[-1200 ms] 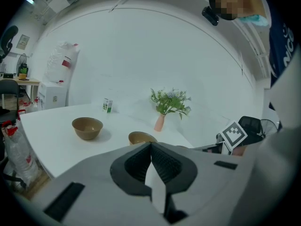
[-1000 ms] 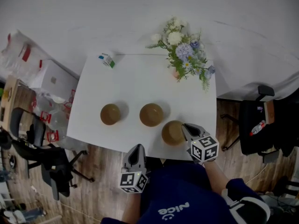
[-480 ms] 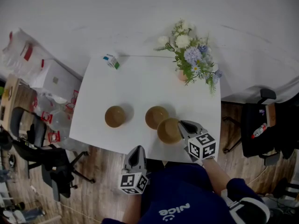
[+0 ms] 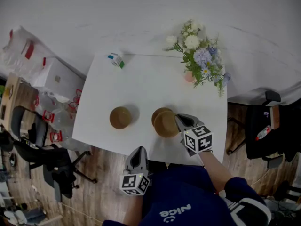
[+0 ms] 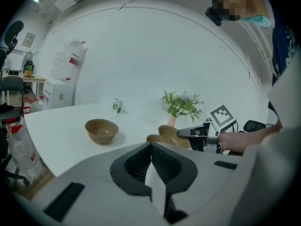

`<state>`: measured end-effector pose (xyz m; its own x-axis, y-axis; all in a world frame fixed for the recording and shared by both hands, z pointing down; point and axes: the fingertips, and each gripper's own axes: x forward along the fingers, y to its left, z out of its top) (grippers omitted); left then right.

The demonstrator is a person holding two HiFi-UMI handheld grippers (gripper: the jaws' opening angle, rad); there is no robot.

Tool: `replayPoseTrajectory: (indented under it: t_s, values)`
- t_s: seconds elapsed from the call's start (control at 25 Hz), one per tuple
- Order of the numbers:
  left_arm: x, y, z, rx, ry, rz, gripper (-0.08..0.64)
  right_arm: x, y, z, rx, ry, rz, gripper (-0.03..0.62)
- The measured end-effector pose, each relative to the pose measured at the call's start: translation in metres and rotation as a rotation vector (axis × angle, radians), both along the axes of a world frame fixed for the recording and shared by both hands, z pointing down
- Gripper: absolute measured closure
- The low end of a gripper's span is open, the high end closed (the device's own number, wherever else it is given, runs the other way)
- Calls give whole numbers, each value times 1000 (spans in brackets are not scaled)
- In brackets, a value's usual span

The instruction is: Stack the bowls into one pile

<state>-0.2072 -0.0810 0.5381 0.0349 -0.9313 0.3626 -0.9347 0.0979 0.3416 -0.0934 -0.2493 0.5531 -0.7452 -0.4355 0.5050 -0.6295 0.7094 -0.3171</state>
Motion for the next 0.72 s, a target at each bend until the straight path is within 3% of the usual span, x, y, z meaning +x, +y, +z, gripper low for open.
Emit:
replayPoseTrajectory:
  t_s: [0.72]
  values:
    - [-39,-14,13,-39,18,-8,541,-28,-22,37,-9,113,34,554]
